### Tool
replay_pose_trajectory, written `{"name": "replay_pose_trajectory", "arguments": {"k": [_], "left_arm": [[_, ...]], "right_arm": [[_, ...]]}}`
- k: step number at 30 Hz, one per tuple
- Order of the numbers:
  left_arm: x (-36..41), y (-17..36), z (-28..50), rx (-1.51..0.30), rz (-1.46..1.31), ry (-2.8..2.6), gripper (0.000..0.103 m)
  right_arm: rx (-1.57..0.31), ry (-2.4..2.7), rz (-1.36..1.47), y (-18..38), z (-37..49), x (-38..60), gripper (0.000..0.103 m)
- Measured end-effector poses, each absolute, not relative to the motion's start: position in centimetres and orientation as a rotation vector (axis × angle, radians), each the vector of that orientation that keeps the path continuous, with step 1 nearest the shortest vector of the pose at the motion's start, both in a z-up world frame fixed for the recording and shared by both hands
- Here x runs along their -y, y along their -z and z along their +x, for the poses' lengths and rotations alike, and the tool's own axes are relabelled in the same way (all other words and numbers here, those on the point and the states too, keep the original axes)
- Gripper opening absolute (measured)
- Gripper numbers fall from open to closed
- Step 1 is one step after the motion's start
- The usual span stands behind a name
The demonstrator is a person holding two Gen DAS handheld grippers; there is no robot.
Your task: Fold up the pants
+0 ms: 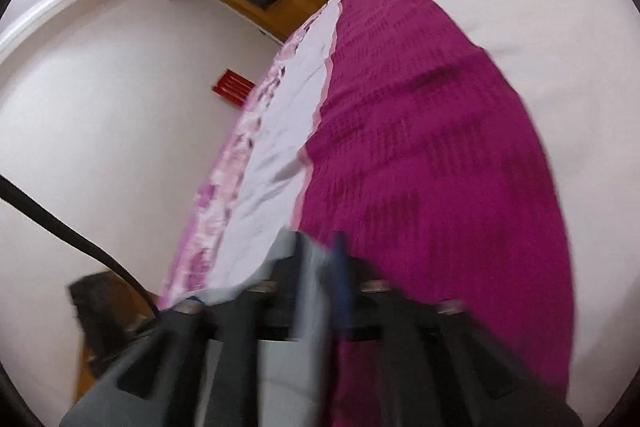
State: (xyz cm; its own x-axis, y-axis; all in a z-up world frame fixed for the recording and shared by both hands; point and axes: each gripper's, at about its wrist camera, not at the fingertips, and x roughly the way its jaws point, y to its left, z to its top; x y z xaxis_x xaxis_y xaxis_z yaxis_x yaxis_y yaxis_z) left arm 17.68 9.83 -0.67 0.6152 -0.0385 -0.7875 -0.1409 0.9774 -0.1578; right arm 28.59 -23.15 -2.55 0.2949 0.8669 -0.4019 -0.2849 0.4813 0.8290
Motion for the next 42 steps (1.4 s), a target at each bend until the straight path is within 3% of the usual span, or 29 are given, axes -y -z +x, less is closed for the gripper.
{"name": "replay_pose_trajectory", "arguments": {"k": [3, 11, 17, 23, 31, 35, 38, 40, 41, 42], "left_arm": [[-10.2, -0.1, 15.7, -0.882, -0.248, -0.058, 0.050], [-8.9, 1.2, 11.7, -0.875, -0.328, -0.047, 0.051], [-6.9, 3.2, 10.4, -0.865, -0.345, -0.031, 0.058], [-5.5, 3.2, 10.3, -0.861, -0.256, -0.056, 0.058], [-3.8, 0.3, 9.0, -0.805, -0.382, 0.054, 0.058], [-2.7, 1.5, 9.0, -0.842, -0.366, 0.063, 0.057], [-2.5, 2.7, 8.5, -0.860, -0.372, 0.046, 0.045], [-2.8, 2.6, 7.9, -0.837, -0.382, 0.031, 0.031], [-3.1, 2.5, 7.7, -0.829, -0.403, 0.022, 0.014], [-3.4, 2.3, 7.4, -0.818, -0.450, 0.041, 0.010]], "right_arm": [[-1.012, -0.862, 0.751, 2.8, 25.5, 24.6, 0.040], [-1.000, -0.852, 0.868, 4.6, 16.3, 25.8, 0.040], [-1.005, -0.836, 0.884, 5.1, 16.2, 25.2, 0.040], [-0.942, -0.777, 0.944, 5.3, 16.6, 24.5, 0.040], [-0.956, -0.835, 1.036, 6.2, 14.1, 24.4, 0.040], [-0.949, -0.849, 1.053, 6.7, 13.5, 24.3, 0.037], [-0.918, -0.838, 1.024, 5.9, 14.3, 23.8, 0.035], [-0.924, -0.824, 1.003, 5.9, 14.8, 23.4, 0.035], [-0.931, -0.812, 0.998, 6.1, 14.9, 23.2, 0.029], [-0.940, -0.793, 0.985, 6.2, 14.9, 23.1, 0.015]]}}
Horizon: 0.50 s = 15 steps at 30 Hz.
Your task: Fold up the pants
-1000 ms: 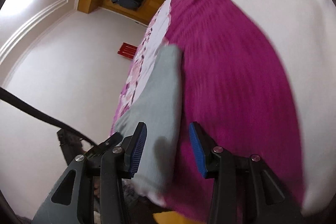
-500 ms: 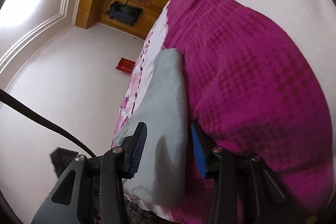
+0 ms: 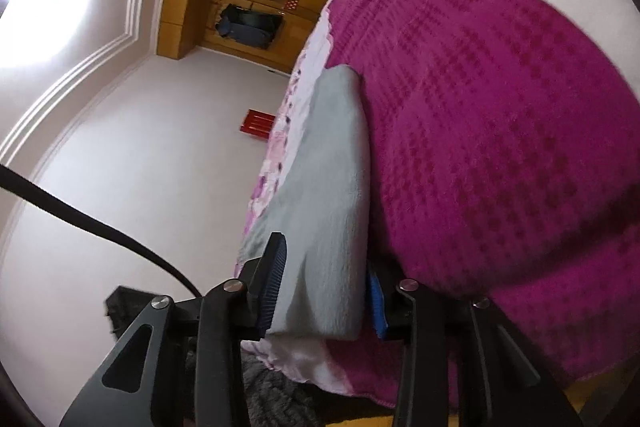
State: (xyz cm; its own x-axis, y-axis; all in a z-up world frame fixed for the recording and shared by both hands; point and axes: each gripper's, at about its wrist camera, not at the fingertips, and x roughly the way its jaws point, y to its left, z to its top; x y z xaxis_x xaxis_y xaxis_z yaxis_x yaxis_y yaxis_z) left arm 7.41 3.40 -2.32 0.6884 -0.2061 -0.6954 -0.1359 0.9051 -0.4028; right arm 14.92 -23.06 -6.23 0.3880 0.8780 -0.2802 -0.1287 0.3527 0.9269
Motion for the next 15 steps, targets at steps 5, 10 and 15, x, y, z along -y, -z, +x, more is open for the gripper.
{"name": "replay_pose_trajectory", "arguments": {"k": [5, 10, 15], "left_arm": [[-2.5, 2.0, 7.1, -0.794, -0.398, -0.008, 0.007], [-2.0, 4.0, 7.6, -0.879, -0.390, -0.035, 0.005], [-0.1, 2.8, 7.2, -0.862, -0.306, -0.092, 0.005]], "right_arm": [[-0.925, -0.748, 0.944, 6.2, 14.4, 22.9, 0.013], [-0.919, -0.721, 0.872, 5.5, 14.0, 22.7, 0.013], [-0.922, -0.710, 0.803, 4.7, 13.9, 22.3, 0.012]]}}
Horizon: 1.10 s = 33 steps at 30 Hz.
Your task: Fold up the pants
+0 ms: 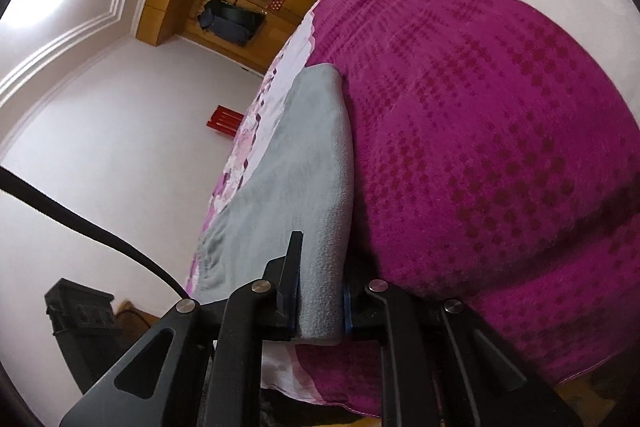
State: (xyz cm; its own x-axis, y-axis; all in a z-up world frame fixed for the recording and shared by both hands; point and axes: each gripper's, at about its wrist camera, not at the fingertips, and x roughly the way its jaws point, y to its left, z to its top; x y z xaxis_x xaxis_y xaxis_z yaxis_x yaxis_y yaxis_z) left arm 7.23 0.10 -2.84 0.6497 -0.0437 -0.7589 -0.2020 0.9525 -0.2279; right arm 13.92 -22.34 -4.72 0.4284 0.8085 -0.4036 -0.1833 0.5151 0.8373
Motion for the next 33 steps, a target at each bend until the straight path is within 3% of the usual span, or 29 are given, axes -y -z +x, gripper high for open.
{"name": "replay_pose_trajectory", "arguments": {"k": [6, 12, 15, 17, 18, 20, 22, 33], "left_arm": [[-0.3, 4.5, 7.3, -0.895, -0.339, -0.130, 0.004], [-1.2, 4.8, 6.9, -0.865, -0.405, -0.098, 0.004], [-4.3, 2.3, 4.6, -0.743, -0.581, -0.034, 0.004], [-8.2, -0.9, 2.2, -0.600, -0.653, -0.047, 0.006], [-9.7, -2.0, 1.6, -0.572, -0.658, -0.055, 0.013], [-12.7, -4.1, 0.6, -0.553, -0.622, -0.092, 0.021], [-15.0, -5.4, -0.3, -0.556, -0.521, -0.154, 0.022], [-21.1, -0.8, -2.5, -0.653, -0.613, -0.260, 0.022]], "right_arm": [[-0.877, -0.609, 0.443, 0.5, 12.9, 19.7, 0.007], [-0.597, -0.609, 0.032, -8.1, 8.2, 12.8, 0.007], [-0.453, -0.615, -0.160, -10.3, 5.1, 8.9, 0.007], [-0.420, -0.619, -0.261, -10.5, 3.7, 6.7, 0.007], [-0.411, -0.616, -0.306, -10.3, 3.3, 5.7, 0.007], [-0.396, -0.609, -0.377, -9.8, 2.8, 4.3, 0.007], [-0.376, -0.600, -0.462, -9.5, 2.1, 2.2, 0.007], [-0.333, -0.723, -0.773, -4.5, -1.4, -6.6, 0.007]]}}
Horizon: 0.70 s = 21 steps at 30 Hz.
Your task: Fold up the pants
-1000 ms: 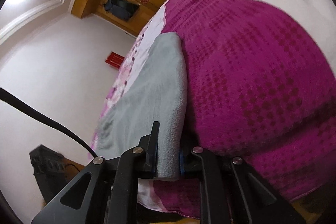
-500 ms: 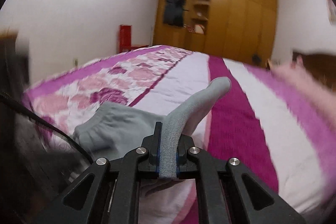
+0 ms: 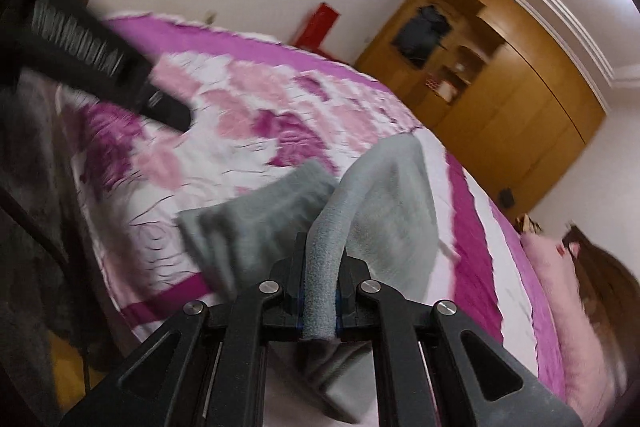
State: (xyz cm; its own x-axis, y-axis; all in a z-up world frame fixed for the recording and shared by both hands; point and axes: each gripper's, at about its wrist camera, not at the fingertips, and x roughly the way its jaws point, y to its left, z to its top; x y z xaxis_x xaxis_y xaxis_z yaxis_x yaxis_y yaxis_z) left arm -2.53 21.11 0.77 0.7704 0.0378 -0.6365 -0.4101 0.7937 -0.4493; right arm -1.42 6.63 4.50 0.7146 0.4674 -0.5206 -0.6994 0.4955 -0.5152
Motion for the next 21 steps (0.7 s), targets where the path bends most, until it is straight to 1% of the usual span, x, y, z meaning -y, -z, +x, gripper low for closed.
{"name": "replay_pose_trajectory", "arguments": {"k": [3, 16, 20, 21], "left_arm": [[-21.6, -0.6, -3.2, -0.648, -0.623, -0.259, 0.024], [-23.2, 0.3, -3.4, -0.657, -0.730, -0.274, 0.025], [-24.1, 0.6, -3.9, -0.631, -0.809, -0.243, 0.036], [-24.2, 0.5, -3.9, -0.622, -0.825, -0.223, 0.037]], "right_arm": [[-0.352, -0.737, -0.794, -3.6, -1.7, -7.5, 0.007], [-0.360, -0.705, -0.835, -2.8, -1.7, -10.0, 0.009], [-0.389, -0.728, -0.727, -4.0, -1.4, -9.5, 0.011], [-0.408, -0.755, -0.667, -4.8, -1.1, -8.7, 0.015]]}}
